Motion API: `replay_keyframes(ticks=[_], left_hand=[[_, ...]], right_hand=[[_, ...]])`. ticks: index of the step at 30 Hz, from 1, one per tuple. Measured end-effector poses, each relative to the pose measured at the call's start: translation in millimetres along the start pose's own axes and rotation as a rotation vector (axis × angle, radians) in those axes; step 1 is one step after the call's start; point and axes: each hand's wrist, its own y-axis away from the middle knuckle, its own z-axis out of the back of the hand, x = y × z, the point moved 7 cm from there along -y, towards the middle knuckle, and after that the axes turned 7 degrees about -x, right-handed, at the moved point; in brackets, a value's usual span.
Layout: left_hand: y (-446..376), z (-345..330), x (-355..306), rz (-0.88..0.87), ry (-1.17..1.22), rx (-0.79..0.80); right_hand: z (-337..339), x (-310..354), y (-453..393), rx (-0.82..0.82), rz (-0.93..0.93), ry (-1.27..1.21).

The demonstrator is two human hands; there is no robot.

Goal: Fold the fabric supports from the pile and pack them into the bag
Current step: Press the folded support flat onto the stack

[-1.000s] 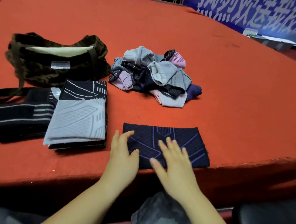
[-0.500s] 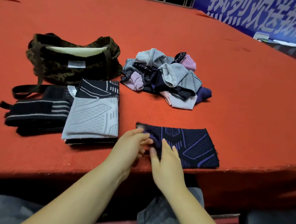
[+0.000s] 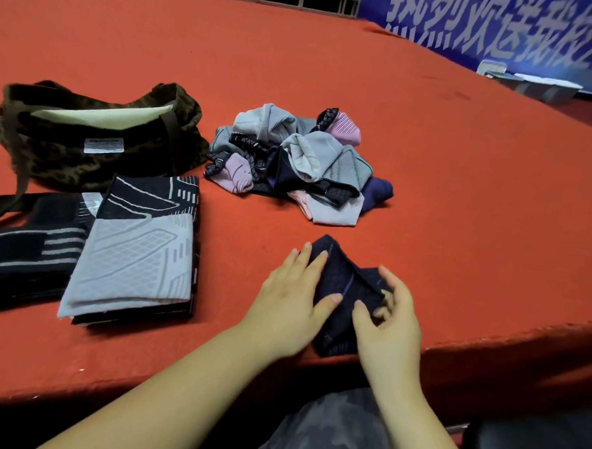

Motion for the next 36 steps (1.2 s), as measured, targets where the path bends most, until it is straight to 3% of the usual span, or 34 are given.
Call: replay_keyframes(ticks=[11, 15, 18, 21, 24, 26, 27, 33, 36], left_hand=[[-17, -48, -21, -0.155, -0.257, 0.194], [-17, -58, -15, -0.137, -0.292, 0.252], [-17, -59, -15, -0.144, -0.303, 0.242], [-15, -57, -15, -0.138, -0.264, 0.232], [-14, -36, -10, -0.038, -0.088, 0.008], [-10, -14, 6, 0.159, 0.135, -0.227], [-9, -8, 14, 0.26, 0.257, -0.267], [-17, -26, 26, 0.646, 0.75, 0.078], [-9, -33, 10, 0.716, 0.954, 0.277]], right_hand=[[32, -27, -6, -0.126, 0.045, 0.335], [33, -17, -8, -0.165, 0.231, 0.479], [13, -8, -8, 0.0, 0.409, 0.555], [0, -24, -12, 0.195, 0.283, 0.684], [4, -39, -13, 0.264, 0.163, 0.773], [4, -39, -13, 0.272, 0.157, 0.779], [3, -39, -13, 0.273, 0.155, 0.778], [0, -37, -12, 0.265, 0.147, 0.793], [1, -32, -10, 0.234, 0.183, 0.875]])
